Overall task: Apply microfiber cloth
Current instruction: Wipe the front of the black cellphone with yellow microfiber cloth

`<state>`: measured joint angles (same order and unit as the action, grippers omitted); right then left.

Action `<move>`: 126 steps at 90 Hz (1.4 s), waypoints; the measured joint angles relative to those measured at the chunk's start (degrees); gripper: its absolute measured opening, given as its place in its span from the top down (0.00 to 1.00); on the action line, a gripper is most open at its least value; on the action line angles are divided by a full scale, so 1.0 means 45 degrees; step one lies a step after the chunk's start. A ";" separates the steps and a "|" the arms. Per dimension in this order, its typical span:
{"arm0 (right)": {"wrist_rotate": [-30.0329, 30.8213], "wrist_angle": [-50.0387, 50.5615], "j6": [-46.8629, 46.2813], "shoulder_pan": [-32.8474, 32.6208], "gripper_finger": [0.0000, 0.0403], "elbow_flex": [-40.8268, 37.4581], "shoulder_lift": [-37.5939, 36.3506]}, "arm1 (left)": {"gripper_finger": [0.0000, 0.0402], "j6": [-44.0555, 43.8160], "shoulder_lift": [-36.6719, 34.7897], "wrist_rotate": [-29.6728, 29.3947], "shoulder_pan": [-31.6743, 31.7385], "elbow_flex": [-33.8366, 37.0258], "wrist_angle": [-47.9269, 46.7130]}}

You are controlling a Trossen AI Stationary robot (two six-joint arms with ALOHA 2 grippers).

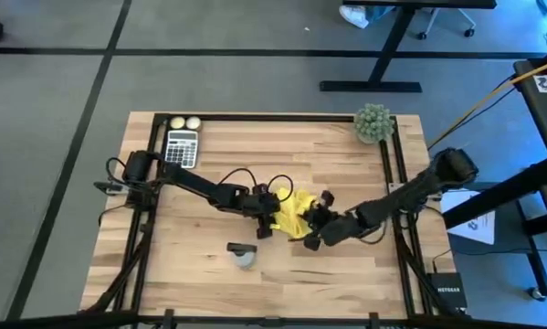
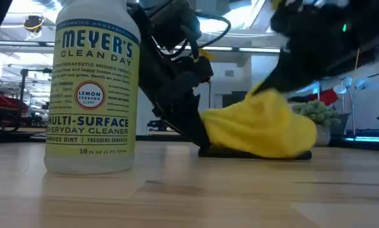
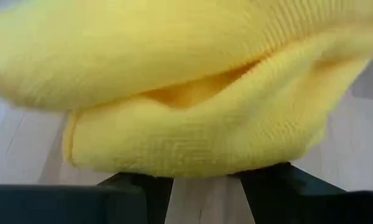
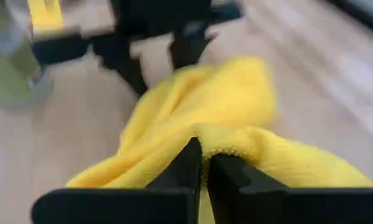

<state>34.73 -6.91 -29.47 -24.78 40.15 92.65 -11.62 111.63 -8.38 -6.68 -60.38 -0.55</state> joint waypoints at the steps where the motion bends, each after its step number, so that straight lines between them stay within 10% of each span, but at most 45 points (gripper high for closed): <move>1: -0.0143 -0.0227 0.0055 0.0052 1.00 0.0029 0.0171 | 0.62 0.0000 0.0000 0.0003 0.0000 0.0000 0.0003; 35: -0.2897 -0.1970 0.0827 0.1409 1.00 0.1639 0.4315 | 0.62 0.0029 0.0000 -0.0005 -0.0005 0.0004 -0.0105; 102: -0.2137 0.4565 0.0248 -0.0011 1.00 0.1470 0.1789 | 0.62 0.0075 0.0408 0.0088 -0.0019 0.0002 0.0037; 126: -0.1289 0.2996 0.0999 0.0160 1.00 0.1410 0.1046 | 0.62 0.0280 0.0069 0.0071 -0.0017 -0.0087 0.0131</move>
<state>28.93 6.57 -24.98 -24.06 46.50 97.36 -10.36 111.95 -8.05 -6.75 -60.77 0.04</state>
